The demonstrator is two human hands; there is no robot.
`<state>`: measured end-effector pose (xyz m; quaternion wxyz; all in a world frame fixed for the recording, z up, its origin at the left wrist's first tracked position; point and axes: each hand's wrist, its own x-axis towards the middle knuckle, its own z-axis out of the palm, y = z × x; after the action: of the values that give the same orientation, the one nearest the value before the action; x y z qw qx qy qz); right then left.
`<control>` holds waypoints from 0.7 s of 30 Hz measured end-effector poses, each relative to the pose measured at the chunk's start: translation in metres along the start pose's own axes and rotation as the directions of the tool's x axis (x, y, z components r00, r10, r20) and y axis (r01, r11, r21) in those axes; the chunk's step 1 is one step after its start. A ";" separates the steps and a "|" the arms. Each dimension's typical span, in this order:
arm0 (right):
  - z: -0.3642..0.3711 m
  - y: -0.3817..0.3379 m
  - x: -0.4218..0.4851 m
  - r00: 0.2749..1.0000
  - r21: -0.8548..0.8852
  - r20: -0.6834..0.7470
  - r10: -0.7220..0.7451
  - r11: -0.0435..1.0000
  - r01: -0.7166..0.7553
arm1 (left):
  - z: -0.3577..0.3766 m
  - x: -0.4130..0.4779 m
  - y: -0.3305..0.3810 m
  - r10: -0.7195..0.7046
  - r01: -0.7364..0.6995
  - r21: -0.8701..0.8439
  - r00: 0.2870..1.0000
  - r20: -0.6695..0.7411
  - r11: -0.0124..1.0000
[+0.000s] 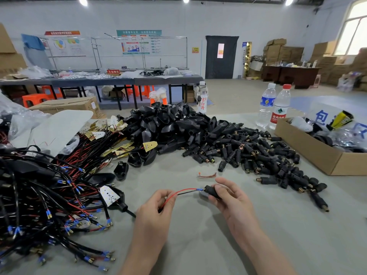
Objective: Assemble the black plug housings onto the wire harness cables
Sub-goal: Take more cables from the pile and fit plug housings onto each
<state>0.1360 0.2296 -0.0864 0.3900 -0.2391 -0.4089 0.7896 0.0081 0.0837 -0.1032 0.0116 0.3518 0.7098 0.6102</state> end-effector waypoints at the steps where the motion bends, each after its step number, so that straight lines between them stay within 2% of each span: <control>1: 0.000 0.000 0.000 1.000 -0.005 0.001 -0.004 1.000 0.004 | 0.000 0.000 -0.001 0.001 -0.001 0.007 1.000 0.003 1.000; 12: 0.002 0.000 -0.004 0.997 -0.139 0.060 -0.044 0.989 0.052 | -0.002 -0.002 0.009 -0.015 0.014 -0.035 1.000 -0.005 0.999; 17: 0.004 0.002 -0.006 0.990 -0.197 0.141 0.004 0.980 0.024 | -0.003 -0.003 0.012 -0.011 0.011 -0.011 1.000 0.010 1.000; 21: 0.008 0.000 -0.011 0.972 -0.161 0.219 0.088 0.986 -0.053 | -0.003 -0.002 0.010 0.019 -0.021 0.037 0.999 0.050 0.999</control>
<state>0.1365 0.2165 -0.0813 0.2932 -0.1916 -0.5017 0.7910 0.0135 0.0800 -0.0947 0.0167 0.3742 0.7170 0.5879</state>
